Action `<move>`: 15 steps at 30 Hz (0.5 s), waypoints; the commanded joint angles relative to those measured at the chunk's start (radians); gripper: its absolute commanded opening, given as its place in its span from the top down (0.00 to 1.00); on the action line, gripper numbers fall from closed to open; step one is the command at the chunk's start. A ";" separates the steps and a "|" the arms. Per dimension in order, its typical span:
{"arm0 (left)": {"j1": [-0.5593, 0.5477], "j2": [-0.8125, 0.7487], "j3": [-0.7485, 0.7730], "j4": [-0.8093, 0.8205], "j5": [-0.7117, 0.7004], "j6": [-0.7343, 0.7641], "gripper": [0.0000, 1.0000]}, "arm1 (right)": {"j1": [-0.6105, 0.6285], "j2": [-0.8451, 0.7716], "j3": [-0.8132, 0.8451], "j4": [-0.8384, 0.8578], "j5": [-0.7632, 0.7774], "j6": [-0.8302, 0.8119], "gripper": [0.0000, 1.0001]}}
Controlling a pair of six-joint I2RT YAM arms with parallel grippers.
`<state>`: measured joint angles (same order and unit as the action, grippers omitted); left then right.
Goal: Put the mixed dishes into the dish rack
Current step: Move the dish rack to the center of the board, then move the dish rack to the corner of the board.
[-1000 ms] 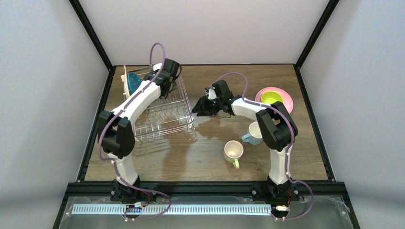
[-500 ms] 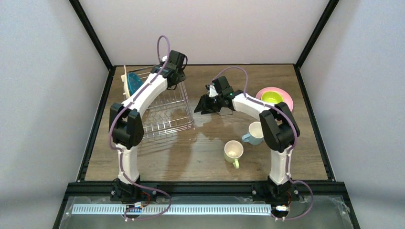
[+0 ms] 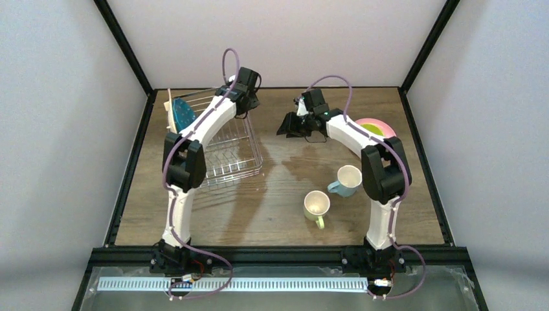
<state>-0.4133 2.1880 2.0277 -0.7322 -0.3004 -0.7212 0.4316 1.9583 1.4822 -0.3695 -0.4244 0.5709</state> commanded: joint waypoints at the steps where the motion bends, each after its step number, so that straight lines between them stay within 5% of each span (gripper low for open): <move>1: -0.007 0.047 0.055 -0.021 0.001 -0.006 0.22 | -0.031 -0.028 0.049 -0.042 0.063 -0.033 0.04; 15: -0.006 0.158 0.117 -0.063 0.018 0.007 0.63 | -0.178 -0.087 0.075 -0.047 0.187 -0.004 0.05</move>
<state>-0.4141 2.2959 2.1052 -0.7586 -0.3012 -0.7277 0.2916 1.9125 1.5303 -0.4023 -0.2916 0.5583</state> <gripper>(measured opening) 0.389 0.955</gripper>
